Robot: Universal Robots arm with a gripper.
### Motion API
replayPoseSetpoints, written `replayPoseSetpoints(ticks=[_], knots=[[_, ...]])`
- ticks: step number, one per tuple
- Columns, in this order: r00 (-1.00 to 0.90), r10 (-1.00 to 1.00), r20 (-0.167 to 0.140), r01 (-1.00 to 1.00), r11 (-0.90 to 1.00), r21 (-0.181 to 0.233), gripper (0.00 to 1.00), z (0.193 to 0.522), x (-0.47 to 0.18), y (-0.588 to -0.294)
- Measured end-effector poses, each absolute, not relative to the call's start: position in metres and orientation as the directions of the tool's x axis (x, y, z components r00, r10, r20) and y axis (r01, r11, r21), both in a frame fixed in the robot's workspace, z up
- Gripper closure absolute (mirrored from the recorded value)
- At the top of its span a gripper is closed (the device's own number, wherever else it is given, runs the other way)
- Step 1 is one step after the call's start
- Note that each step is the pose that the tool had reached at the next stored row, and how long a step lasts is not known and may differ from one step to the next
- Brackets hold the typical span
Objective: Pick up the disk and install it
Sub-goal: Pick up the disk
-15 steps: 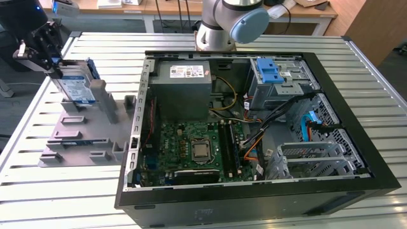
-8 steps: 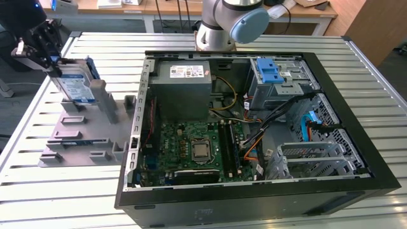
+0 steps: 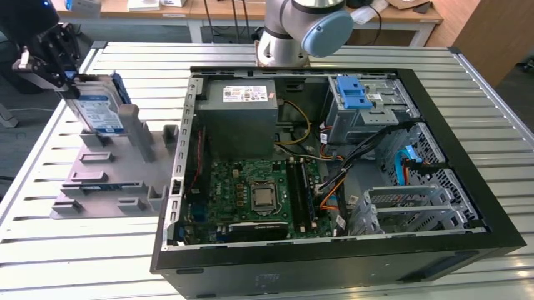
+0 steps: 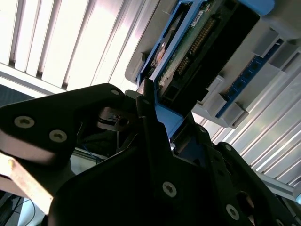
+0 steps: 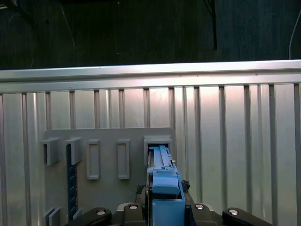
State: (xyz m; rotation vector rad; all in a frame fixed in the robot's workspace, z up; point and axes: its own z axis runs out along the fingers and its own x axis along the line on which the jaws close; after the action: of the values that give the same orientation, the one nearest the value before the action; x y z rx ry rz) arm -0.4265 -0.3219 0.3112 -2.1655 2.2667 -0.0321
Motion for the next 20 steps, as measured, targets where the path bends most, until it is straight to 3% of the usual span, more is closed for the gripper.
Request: replayPoseSetpoints(ticks=[20], knots=[[-0.046,-0.999,0.009,-0.999,0.046,-0.019,0.64,0.328,-0.426,-0.322]])
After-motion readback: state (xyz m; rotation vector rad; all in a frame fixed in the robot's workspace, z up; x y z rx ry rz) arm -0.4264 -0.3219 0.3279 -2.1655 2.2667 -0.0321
